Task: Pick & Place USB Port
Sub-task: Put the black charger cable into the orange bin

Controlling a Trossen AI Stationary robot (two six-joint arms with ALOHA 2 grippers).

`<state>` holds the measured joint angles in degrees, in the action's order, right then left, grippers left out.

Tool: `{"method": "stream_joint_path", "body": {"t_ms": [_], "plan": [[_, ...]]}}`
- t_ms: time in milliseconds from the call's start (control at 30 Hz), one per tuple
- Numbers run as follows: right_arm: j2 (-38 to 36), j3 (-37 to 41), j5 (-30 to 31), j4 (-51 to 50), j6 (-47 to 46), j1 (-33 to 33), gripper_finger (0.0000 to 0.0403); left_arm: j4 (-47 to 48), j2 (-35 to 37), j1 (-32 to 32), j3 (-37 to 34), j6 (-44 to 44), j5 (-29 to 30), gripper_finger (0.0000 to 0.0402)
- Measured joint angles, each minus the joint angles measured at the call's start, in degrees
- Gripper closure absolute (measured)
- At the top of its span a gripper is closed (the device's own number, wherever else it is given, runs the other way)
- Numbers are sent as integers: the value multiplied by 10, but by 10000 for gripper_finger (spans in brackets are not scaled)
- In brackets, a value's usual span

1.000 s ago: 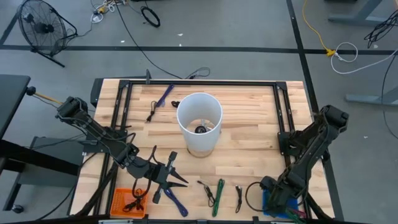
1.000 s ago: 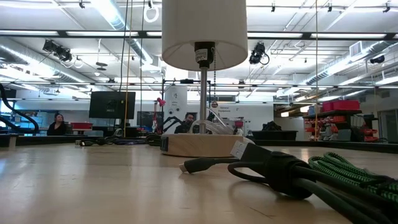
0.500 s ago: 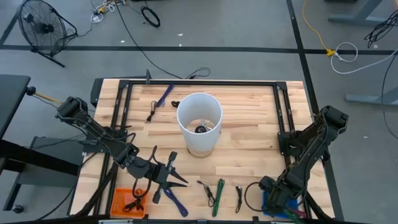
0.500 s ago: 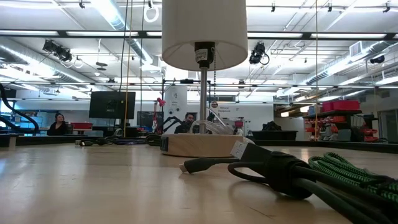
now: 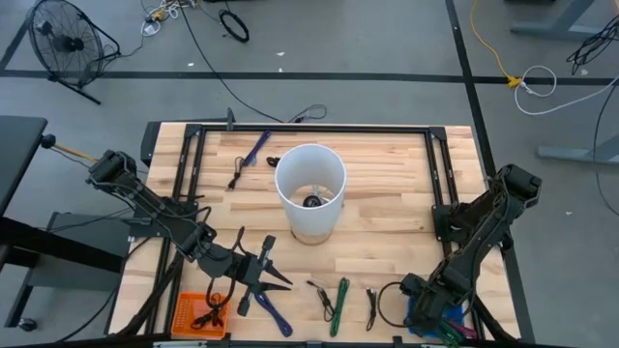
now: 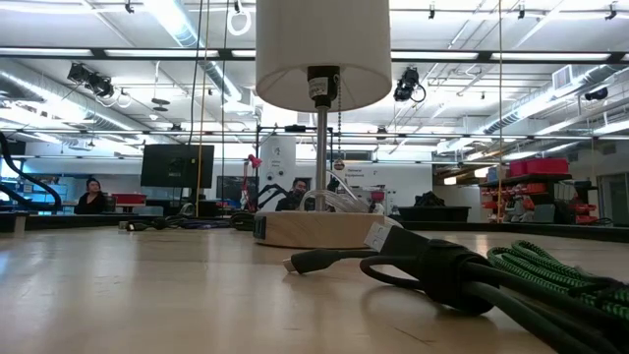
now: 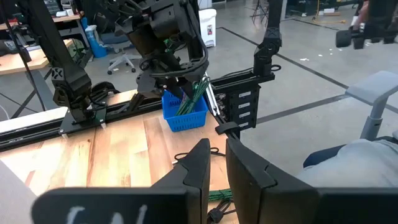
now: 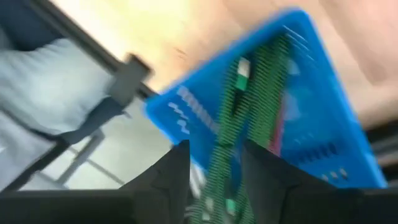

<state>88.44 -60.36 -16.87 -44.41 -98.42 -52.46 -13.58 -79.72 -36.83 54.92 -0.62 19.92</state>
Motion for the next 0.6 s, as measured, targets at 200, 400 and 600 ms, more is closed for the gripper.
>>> {"method": "stream_joint_path", "body": {"t_ms": [200,400,600], "plan": [[0,0,14,93,77,59,264,0,0,1,0,0,0,344],[16,0,104,162,109,94,270,2,0,1,0,0,0,344],[79,0,75,169,71,101,270,8,0,1,0,0,0,344]]}}
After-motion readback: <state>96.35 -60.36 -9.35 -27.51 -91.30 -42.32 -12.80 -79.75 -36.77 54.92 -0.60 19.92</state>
